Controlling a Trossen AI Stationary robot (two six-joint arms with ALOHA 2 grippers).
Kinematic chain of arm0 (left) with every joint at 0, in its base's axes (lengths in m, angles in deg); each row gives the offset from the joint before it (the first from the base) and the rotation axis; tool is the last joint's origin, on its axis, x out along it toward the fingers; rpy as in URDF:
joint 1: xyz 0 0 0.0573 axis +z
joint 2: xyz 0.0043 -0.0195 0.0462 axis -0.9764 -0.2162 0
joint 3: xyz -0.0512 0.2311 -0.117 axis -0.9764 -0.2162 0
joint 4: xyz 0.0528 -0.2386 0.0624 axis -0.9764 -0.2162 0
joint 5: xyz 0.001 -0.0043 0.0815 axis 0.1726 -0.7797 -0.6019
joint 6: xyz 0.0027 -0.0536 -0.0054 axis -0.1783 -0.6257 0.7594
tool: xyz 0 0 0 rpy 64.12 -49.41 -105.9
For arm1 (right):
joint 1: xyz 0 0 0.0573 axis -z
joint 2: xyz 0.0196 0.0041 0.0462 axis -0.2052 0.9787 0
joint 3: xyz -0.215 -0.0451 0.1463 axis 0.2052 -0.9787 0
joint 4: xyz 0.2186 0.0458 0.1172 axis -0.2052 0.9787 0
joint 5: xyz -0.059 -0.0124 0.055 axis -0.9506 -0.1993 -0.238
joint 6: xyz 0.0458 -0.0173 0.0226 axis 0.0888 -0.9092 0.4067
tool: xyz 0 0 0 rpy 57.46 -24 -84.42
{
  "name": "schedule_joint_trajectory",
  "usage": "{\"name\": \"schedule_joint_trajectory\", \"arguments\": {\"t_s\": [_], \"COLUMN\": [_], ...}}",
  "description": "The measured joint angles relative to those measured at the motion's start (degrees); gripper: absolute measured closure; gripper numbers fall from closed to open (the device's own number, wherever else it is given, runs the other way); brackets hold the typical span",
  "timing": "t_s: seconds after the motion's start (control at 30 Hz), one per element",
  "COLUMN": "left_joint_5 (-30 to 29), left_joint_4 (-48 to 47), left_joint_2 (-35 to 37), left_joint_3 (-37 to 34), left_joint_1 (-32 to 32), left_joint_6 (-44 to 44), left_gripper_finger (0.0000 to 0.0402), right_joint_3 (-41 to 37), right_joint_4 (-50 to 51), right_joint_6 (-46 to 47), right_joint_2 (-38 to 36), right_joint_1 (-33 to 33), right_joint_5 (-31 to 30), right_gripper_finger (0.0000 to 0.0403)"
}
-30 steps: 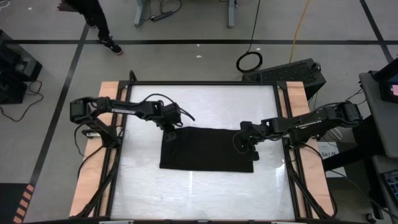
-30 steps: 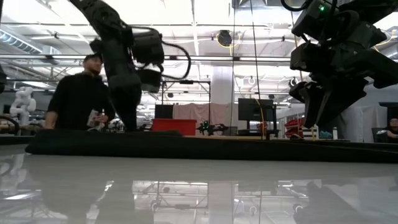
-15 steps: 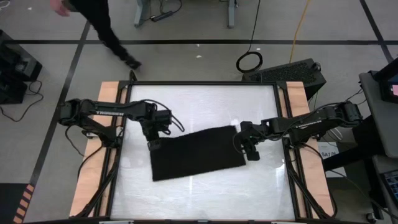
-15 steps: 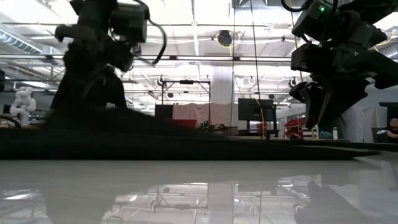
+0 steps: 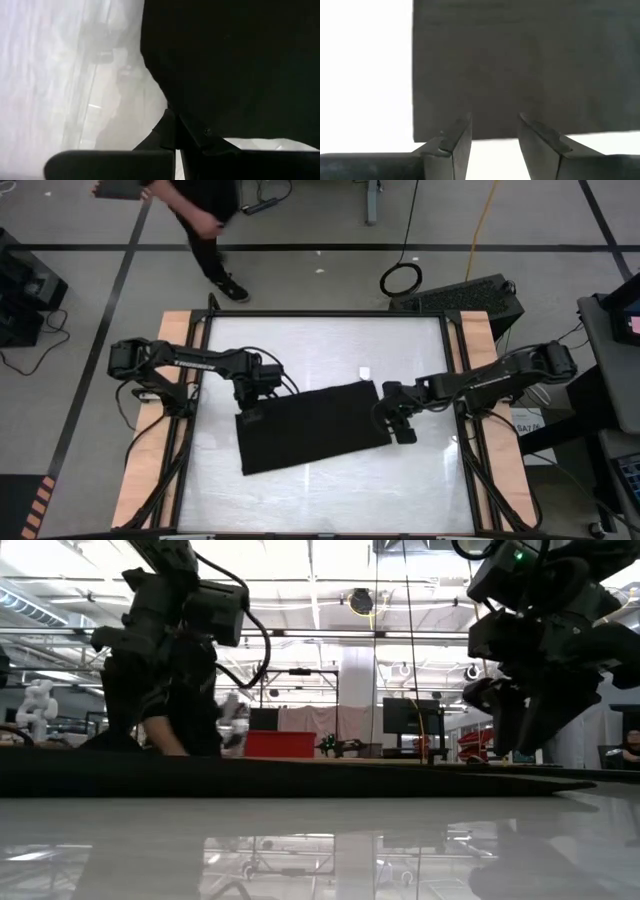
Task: Roll towel
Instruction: Roll the towel
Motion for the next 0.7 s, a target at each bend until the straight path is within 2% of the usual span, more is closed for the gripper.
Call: {"name": "schedule_joint_trajectory", "arguments": {"t_s": [0.2, 0.5, 0.6, 0.7], "left_joint_5": [2.3, 13.0, 16.6, 18.6], "left_joint_4": [-3.3, -12.6, -9.7, -1.6], "left_joint_2": [2.5, 8.6, 10.8, 12.8], "left_joint_3": [3.2, 13.7, 16.5, 16.9], "left_joint_1": [-0.9, -7.6, -11.0, -15.0], "left_joint_6": [-0.7, -8.3, -13.0, -17.7], "left_gripper_finger": [0.0395, 0.0394, 0.0394, 0.0394], "right_joint_3": [0.0, 0.0, 0.0, 0.0], "right_joint_4": [-8.1, -9.0, -9.1, -9.4], "right_joint_6": [-0.5, -1.7, -2.9, -3.6], "right_joint_2": [5.6, 6.8, 6.8, 6.8], "right_joint_1": [-1.5, -1.9, -2.6, -3.1], "right_joint_5": [1.4, 1.3, 1.4, 1.5], "right_gripper_finger": [0.0250, 0.0250, 0.0250, 0.0250]}}
